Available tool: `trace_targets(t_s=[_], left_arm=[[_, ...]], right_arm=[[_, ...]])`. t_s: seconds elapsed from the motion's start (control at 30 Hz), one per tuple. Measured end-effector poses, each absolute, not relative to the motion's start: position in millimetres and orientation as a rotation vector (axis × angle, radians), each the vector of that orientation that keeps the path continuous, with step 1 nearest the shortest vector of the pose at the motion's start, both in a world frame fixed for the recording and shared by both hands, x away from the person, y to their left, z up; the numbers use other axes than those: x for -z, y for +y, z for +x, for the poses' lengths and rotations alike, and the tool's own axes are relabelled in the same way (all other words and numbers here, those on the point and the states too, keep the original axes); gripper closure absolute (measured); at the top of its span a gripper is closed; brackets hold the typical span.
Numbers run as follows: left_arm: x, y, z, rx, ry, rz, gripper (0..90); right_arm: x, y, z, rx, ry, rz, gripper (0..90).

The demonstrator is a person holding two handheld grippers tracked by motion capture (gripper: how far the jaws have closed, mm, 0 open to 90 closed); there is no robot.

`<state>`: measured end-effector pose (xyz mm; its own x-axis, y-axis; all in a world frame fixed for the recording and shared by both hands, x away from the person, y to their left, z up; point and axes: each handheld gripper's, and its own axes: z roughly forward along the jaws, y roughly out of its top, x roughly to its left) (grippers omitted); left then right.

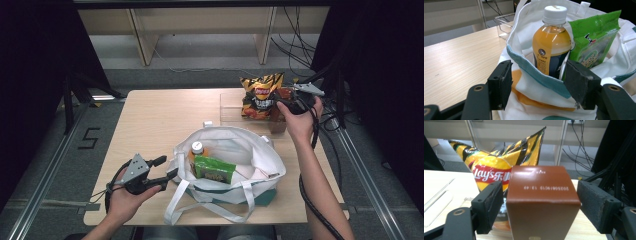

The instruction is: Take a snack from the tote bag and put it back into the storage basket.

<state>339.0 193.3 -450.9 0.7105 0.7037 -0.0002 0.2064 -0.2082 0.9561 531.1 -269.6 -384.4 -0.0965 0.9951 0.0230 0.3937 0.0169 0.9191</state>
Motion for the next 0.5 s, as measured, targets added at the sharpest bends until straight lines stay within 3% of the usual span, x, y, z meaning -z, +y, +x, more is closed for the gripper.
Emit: trace_targets(t_s=[0.5], left_arm=[[451.2,192.2,339.3,-0.534,0.72,1.747,38.5]], right_arm=[[377.5,-275.1,503.0,-1.101,1.611,1.422,23.2]])
